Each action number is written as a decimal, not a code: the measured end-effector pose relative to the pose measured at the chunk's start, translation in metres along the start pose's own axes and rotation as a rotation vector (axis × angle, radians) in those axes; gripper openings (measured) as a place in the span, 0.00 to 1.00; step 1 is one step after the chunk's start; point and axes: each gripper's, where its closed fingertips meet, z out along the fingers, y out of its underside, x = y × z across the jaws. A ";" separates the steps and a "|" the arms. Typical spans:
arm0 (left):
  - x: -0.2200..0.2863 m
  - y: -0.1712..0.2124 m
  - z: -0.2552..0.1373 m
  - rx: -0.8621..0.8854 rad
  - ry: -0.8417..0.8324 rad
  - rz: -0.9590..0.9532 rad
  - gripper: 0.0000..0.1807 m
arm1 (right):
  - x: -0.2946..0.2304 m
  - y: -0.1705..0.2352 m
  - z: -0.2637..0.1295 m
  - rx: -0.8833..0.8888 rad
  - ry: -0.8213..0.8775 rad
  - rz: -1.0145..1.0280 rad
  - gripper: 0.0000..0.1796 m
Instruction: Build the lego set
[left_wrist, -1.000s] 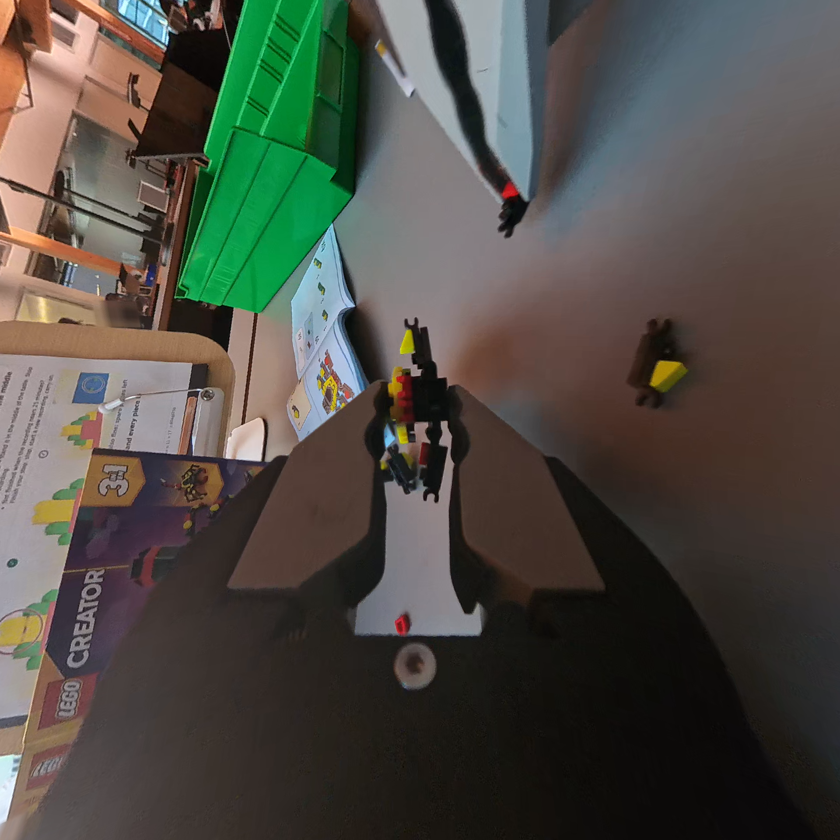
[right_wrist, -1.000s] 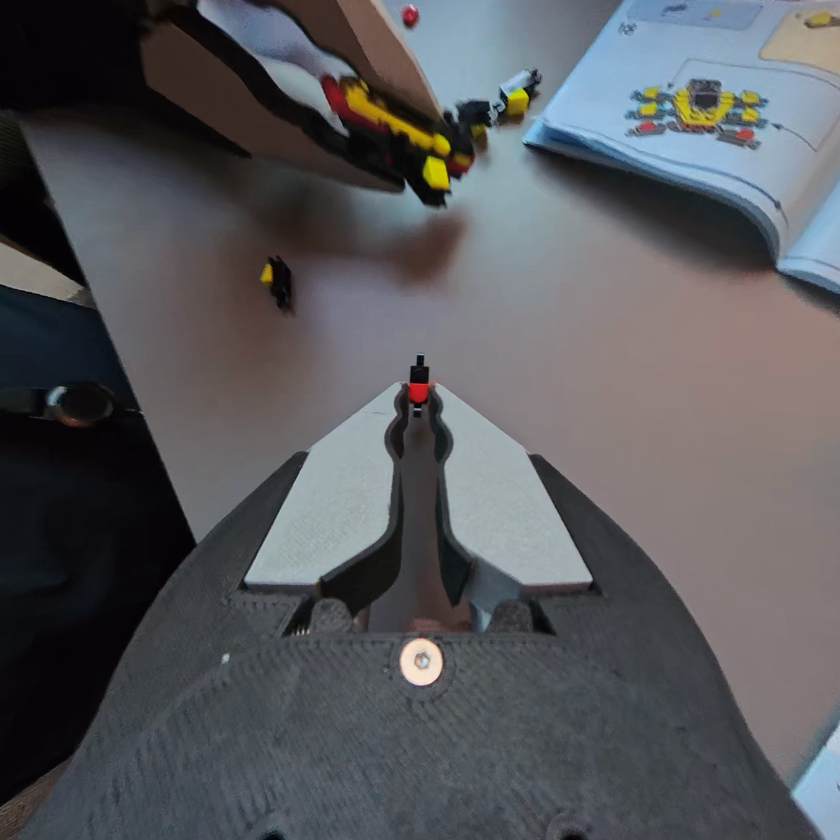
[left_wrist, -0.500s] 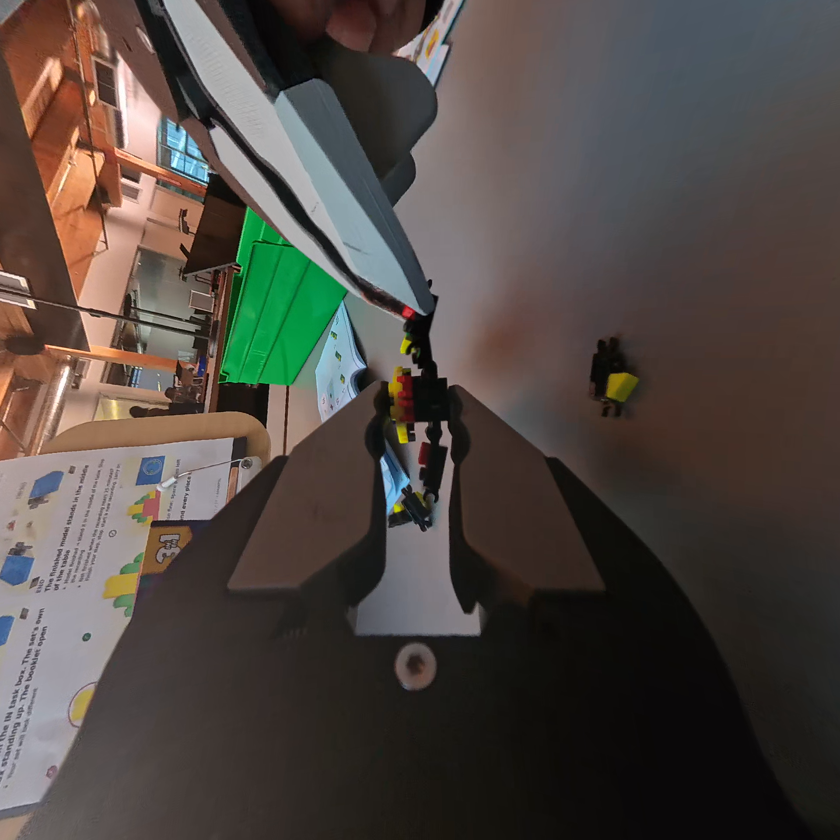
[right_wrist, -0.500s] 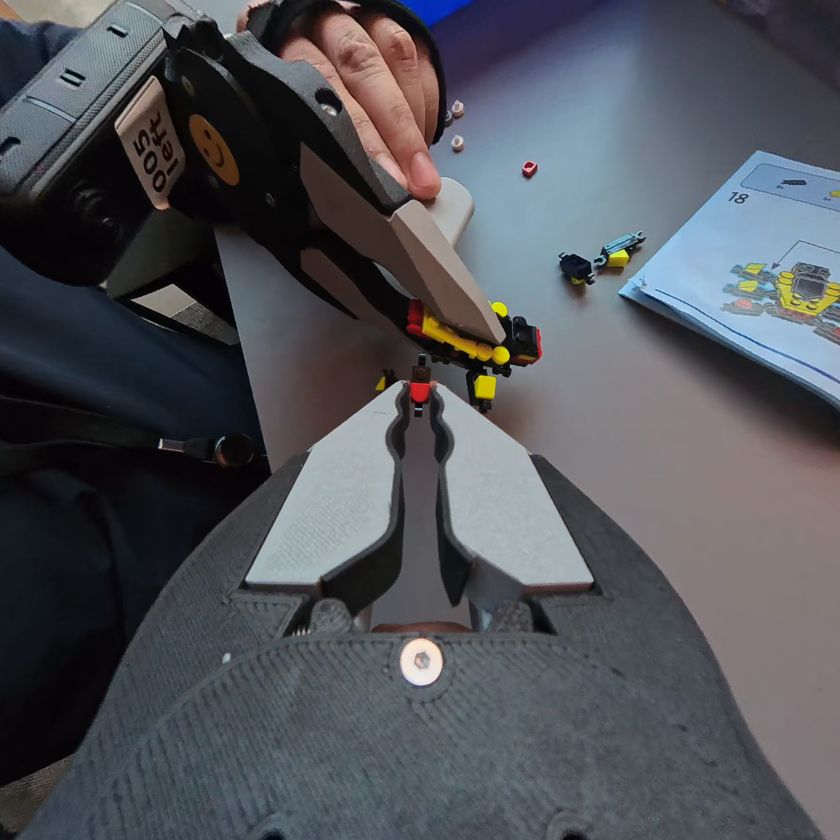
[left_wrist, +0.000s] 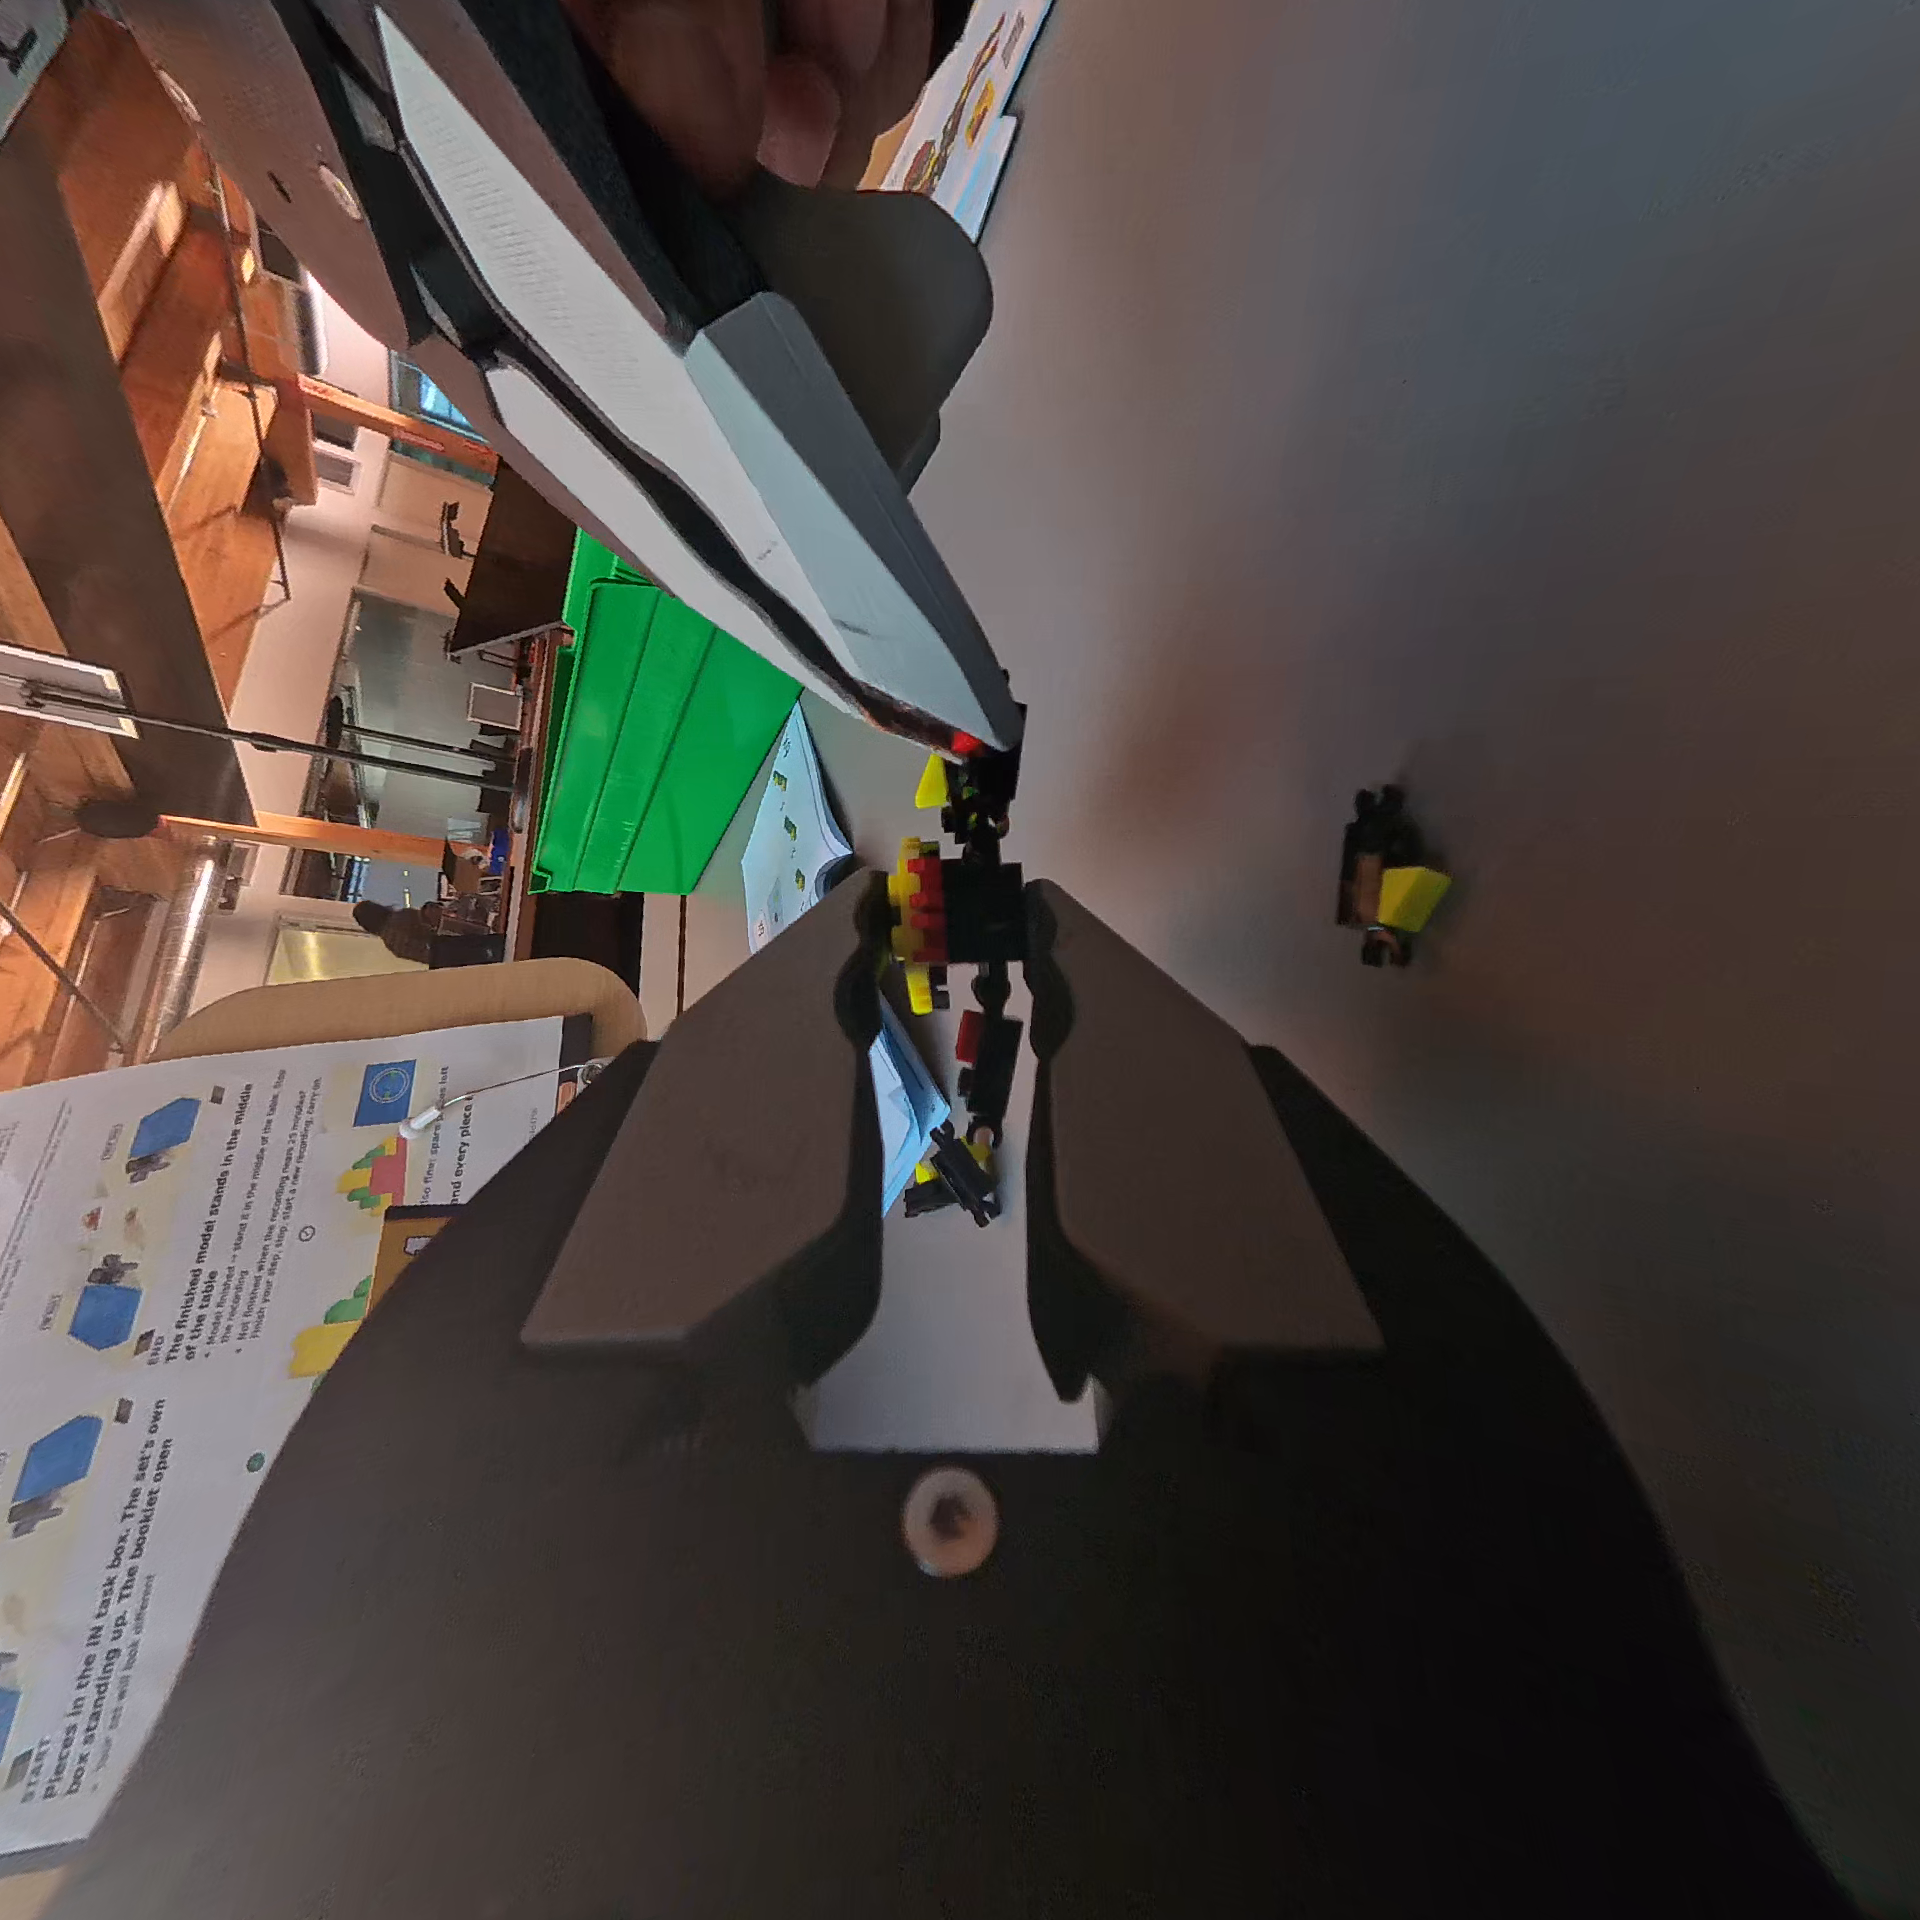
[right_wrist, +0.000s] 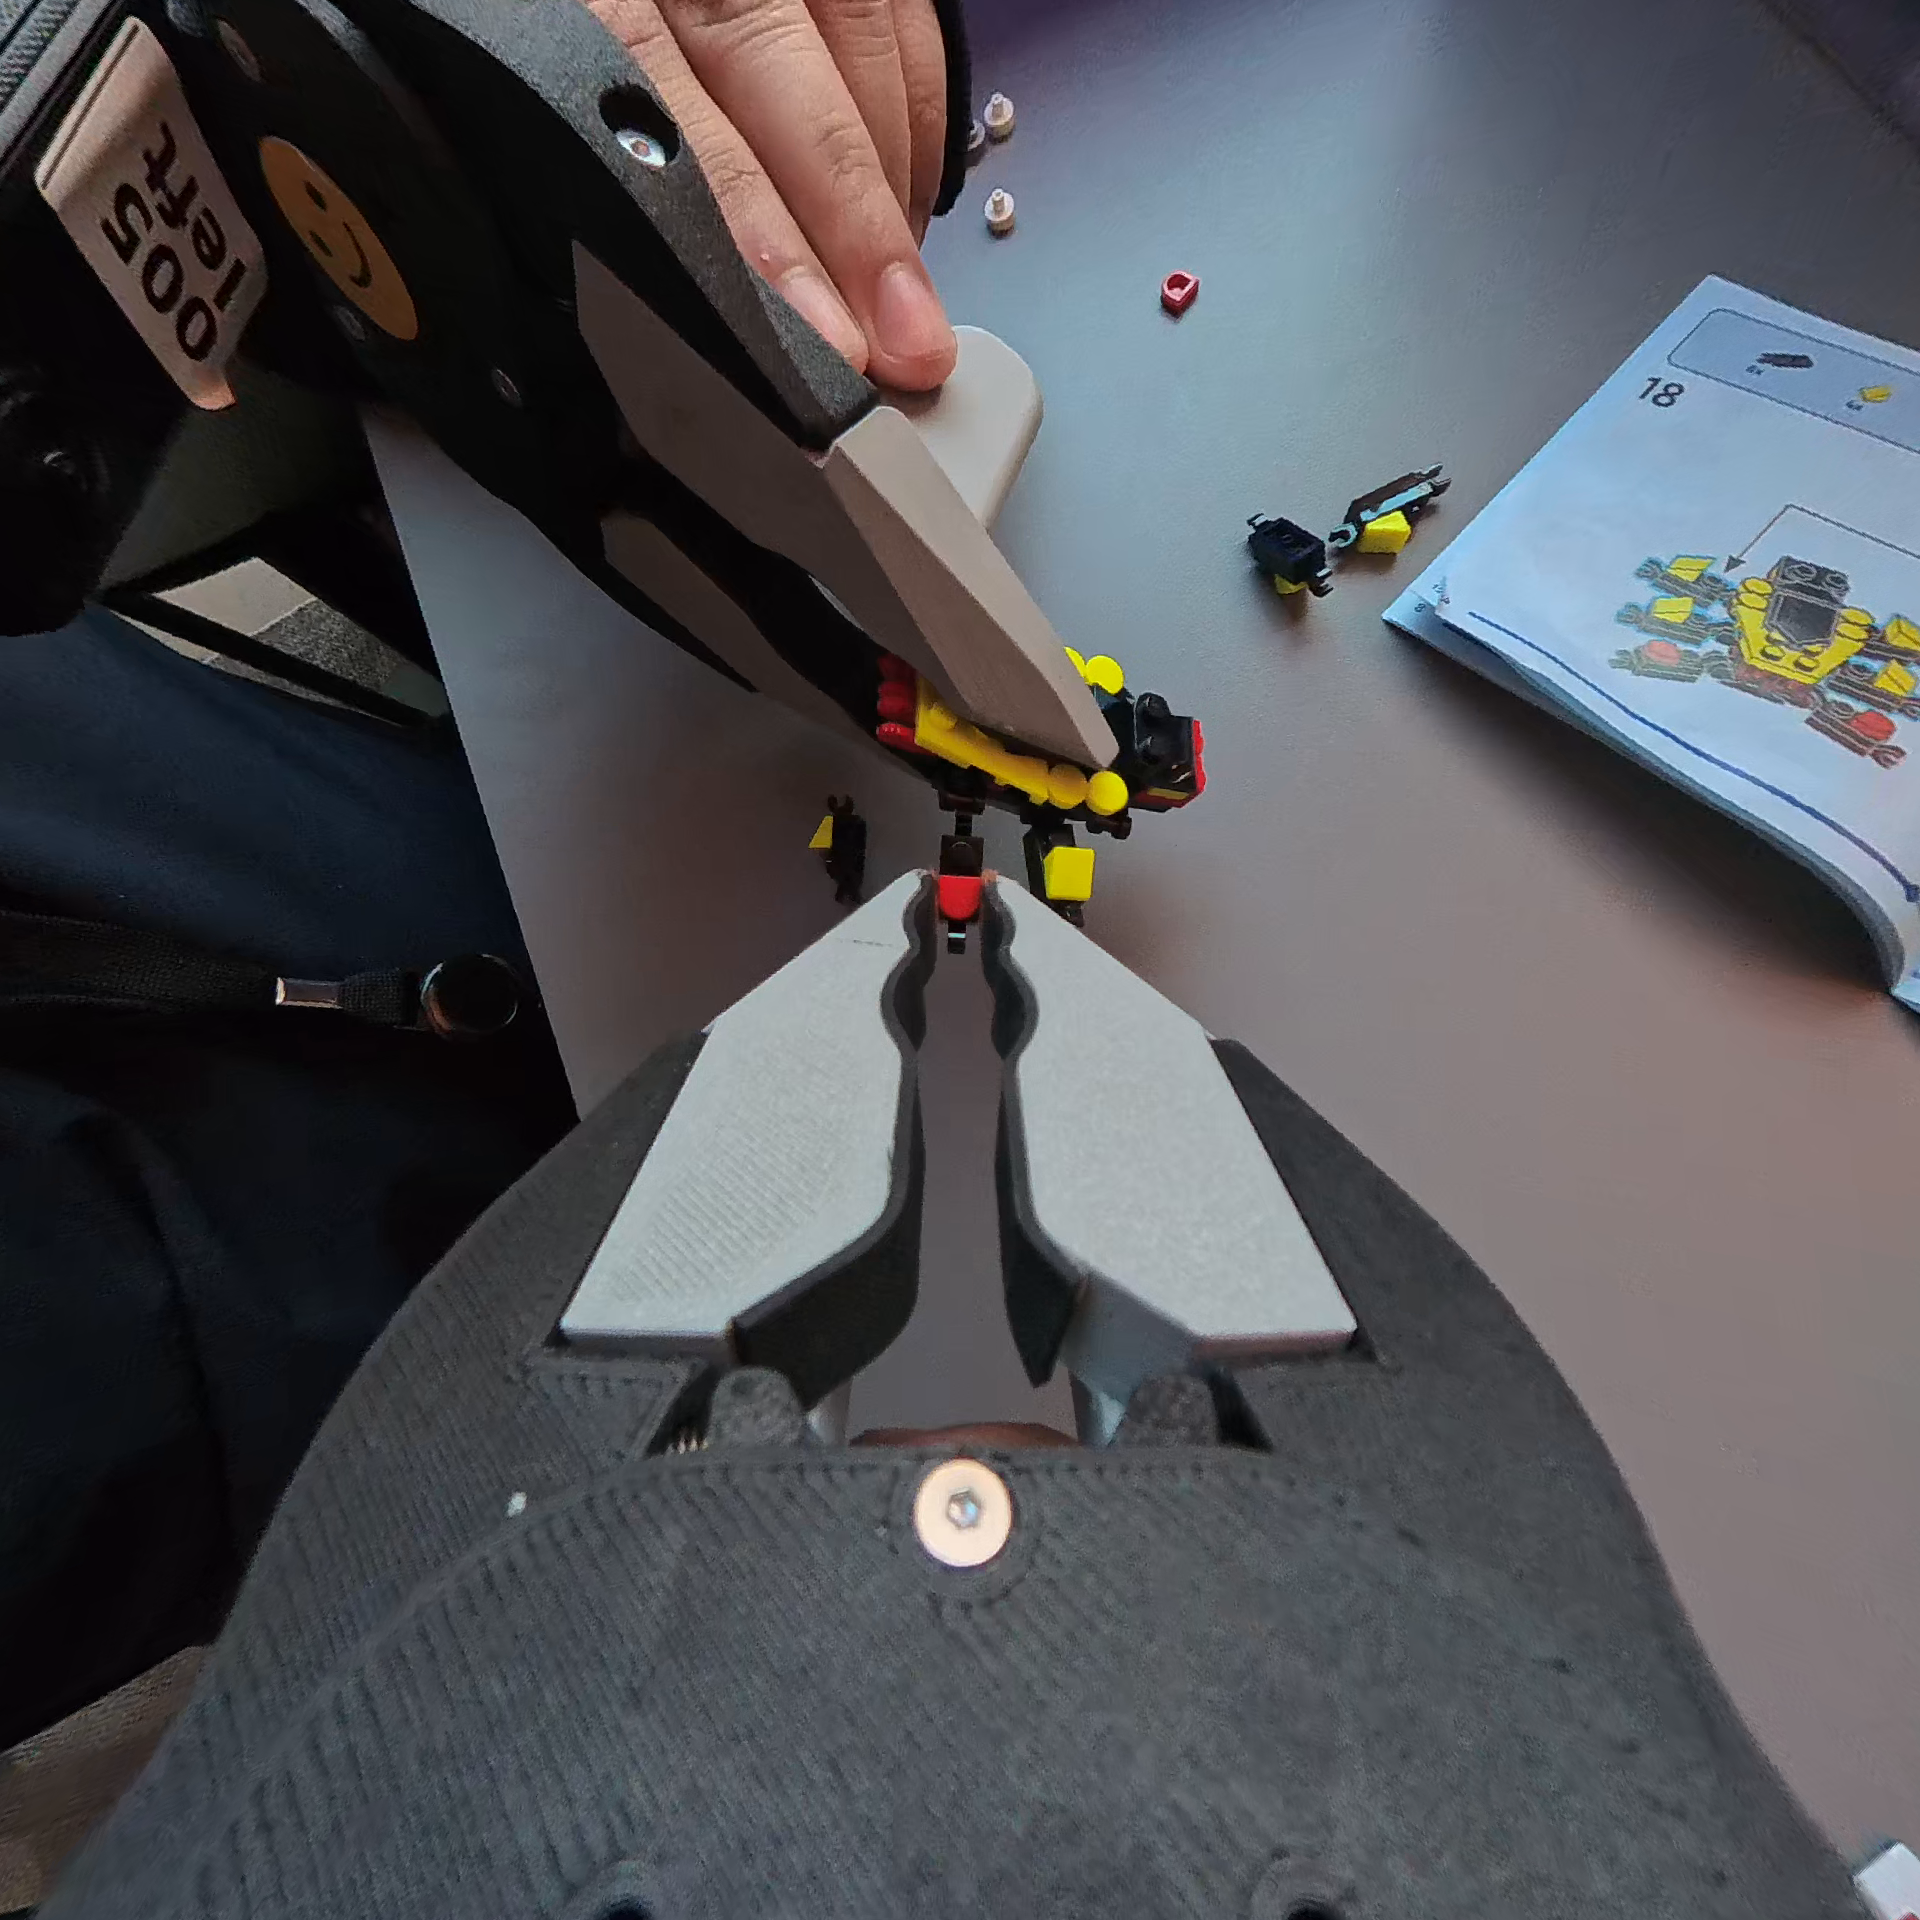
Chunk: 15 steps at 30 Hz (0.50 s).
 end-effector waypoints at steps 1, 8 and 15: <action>-0.001 0.000 0.000 -0.001 -0.003 0.001 0.12 | 0.000 -0.001 0.000 0.001 0.001 -0.003 0.03; 0.001 -0.002 0.000 0.008 -0.001 0.005 0.12 | 0.000 -0.001 -0.002 0.003 0.002 -0.051 0.03; 0.001 -0.002 0.000 0.006 -0.002 0.004 0.12 | 0.000 -0.001 -0.003 0.026 -0.022 -0.023 0.03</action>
